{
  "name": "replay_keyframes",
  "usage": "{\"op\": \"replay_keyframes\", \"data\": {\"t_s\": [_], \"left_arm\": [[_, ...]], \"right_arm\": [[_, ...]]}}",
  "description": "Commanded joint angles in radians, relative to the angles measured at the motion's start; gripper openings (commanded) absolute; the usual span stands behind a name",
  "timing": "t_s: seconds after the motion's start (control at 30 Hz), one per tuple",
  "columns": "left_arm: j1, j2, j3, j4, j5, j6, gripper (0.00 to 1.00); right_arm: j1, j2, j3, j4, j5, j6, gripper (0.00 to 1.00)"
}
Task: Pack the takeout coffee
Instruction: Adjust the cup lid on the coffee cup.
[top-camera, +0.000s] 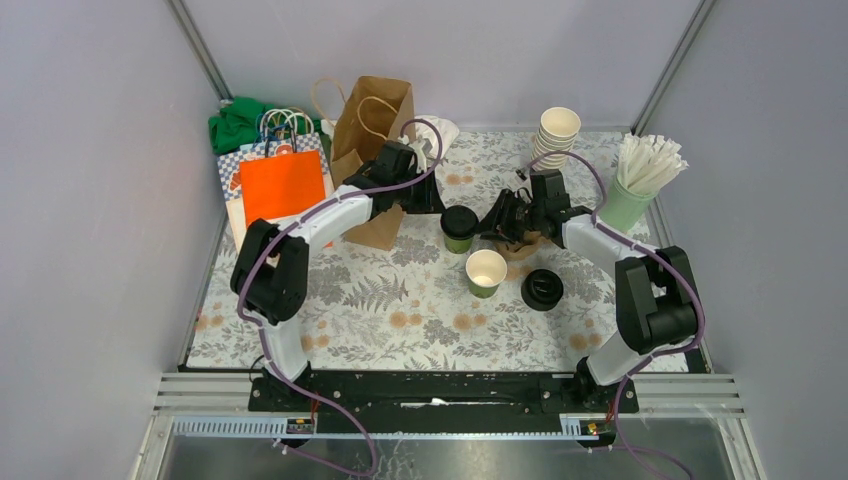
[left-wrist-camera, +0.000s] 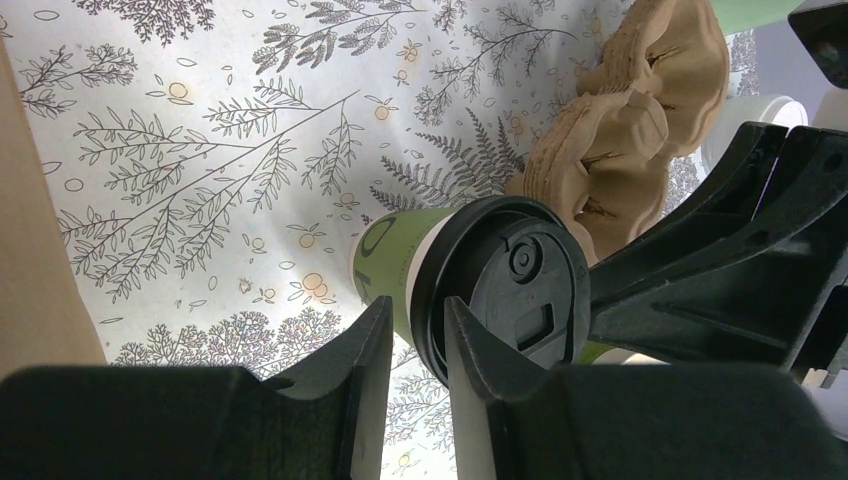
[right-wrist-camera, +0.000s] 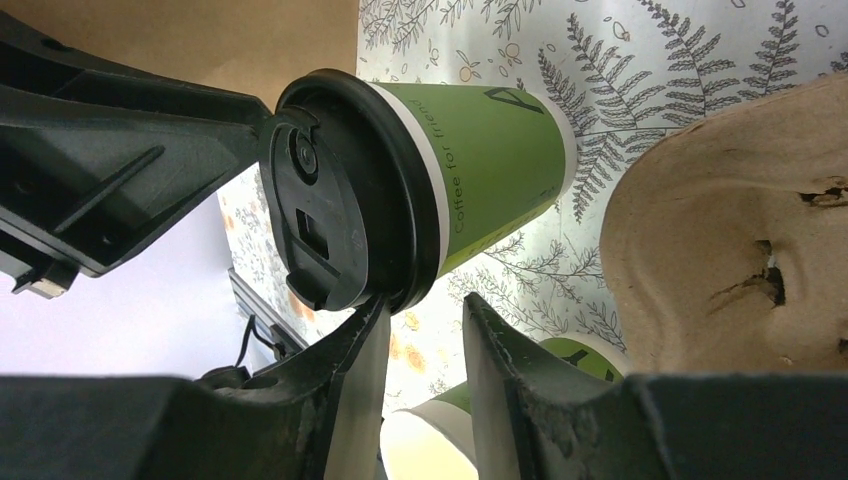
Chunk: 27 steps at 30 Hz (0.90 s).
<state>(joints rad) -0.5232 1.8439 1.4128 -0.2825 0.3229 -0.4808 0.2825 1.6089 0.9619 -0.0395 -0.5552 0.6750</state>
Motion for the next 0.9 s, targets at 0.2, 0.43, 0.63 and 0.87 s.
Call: {"op": "replay_keyframes", "data": {"t_s": [0.2,0.43,0.63,0.87], "left_arm": [[0.011,0.036,0.025,0.036,0.035,-0.007,0.28],[0.011,0.057,0.025,0.041,0.047,-0.003,0.25],[0.011,0.073,0.020,0.036,0.053,0.009,0.19],[0.011,0.088,0.020,0.021,0.054,0.027,0.12]], "right_arm": [[0.010,0.021,0.029,0.024,-0.019,0.008,0.37],[0.010,0.023,0.029,0.022,-0.018,0.008,0.35],[0.011,0.029,0.030,0.014,-0.009,0.003,0.32],[0.011,0.035,0.034,0.007,-0.002,0.001,0.30]]}}
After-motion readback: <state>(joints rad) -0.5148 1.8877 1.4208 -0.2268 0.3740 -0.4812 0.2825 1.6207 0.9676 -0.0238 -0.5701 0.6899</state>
